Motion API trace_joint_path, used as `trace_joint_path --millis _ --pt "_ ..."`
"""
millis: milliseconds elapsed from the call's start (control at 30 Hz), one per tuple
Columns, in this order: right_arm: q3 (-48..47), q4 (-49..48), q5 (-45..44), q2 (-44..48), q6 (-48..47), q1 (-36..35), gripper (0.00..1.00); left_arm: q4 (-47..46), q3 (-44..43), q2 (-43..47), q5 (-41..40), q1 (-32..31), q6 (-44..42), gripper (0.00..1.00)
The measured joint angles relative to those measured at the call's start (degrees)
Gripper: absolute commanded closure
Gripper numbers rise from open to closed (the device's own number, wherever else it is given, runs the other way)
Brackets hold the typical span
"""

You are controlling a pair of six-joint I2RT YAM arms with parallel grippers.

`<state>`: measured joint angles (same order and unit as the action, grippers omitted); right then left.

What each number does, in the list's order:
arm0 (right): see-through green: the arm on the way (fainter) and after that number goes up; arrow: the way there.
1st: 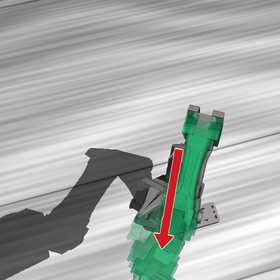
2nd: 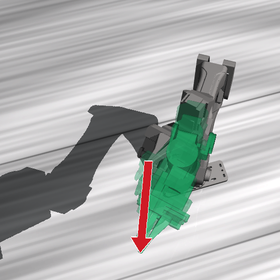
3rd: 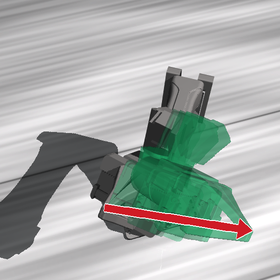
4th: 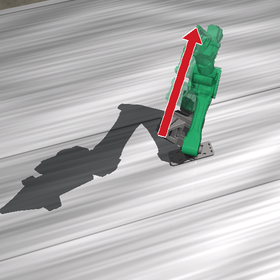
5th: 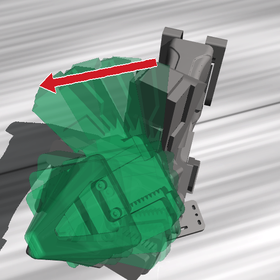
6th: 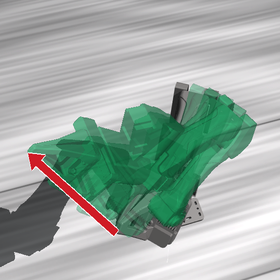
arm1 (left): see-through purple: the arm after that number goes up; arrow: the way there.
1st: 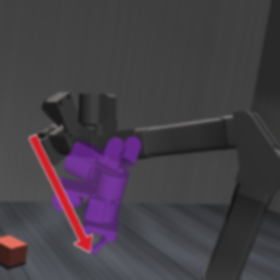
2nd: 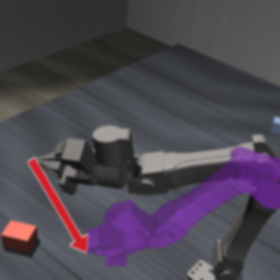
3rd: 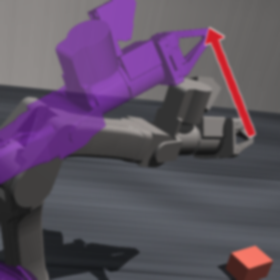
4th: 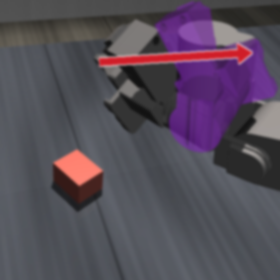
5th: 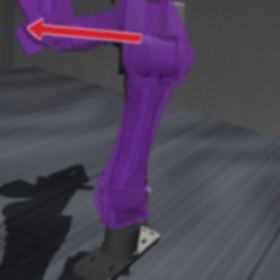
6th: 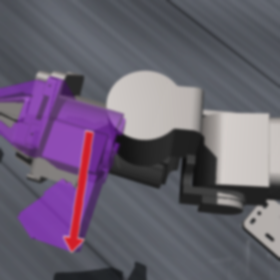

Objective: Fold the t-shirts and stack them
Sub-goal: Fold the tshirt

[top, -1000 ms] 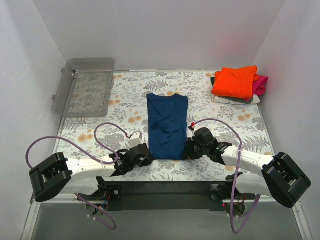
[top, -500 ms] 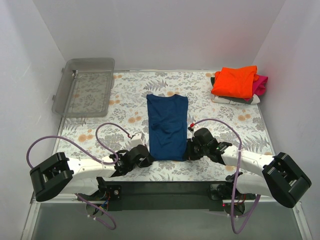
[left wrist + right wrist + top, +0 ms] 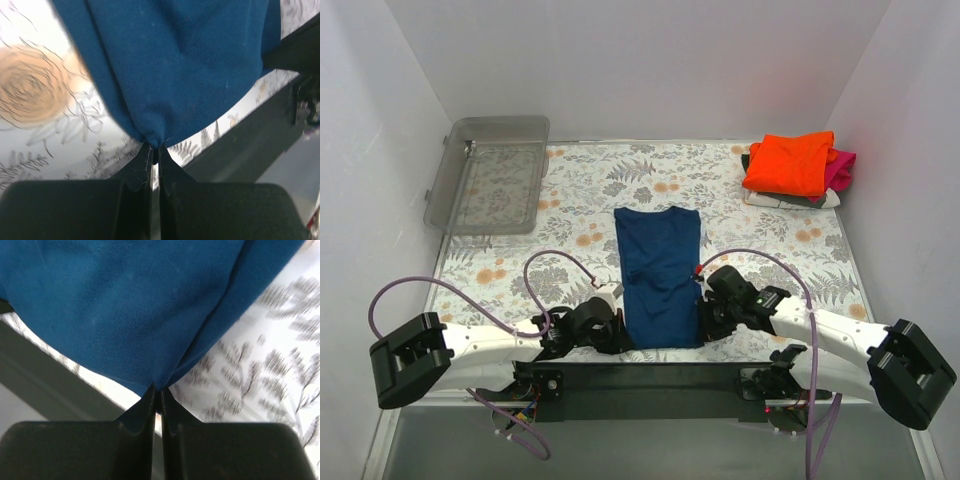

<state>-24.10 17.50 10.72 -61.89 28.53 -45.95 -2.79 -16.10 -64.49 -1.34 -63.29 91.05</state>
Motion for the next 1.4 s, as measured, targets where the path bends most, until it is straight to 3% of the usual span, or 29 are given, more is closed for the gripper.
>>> trace_joint_path --millis 300,467,733,1033,1400 --pt "-4.8 15.0 7.7 2.1 -5.8 -2.9 0.99 7.1 -0.7 8.3 14.0 -1.4 -6.3 1.00" --pt "-9.3 19.2 10.0 3.8 -8.3 -3.4 0.99 9.2 -3.7 14.0 16.7 -1.4 -8.9 1.00" --pt "-21.1 20.8 7.7 8.7 -10.5 -3.6 0.99 9.2 -8.4 21.0 12.1 -1.4 -10.4 1.00" --pt "-26.7 23.4 4.8 7.4 -13.4 -3.6 0.99 9.9 -11.4 23.0 10.5 -1.4 -12.8 1.00" --pt "-34.1 22.9 -8.8 5.2 -14.4 -3.6 0.99 10.1 -14.4 22.4 -7.2 -1.4 -13.2 1.00"
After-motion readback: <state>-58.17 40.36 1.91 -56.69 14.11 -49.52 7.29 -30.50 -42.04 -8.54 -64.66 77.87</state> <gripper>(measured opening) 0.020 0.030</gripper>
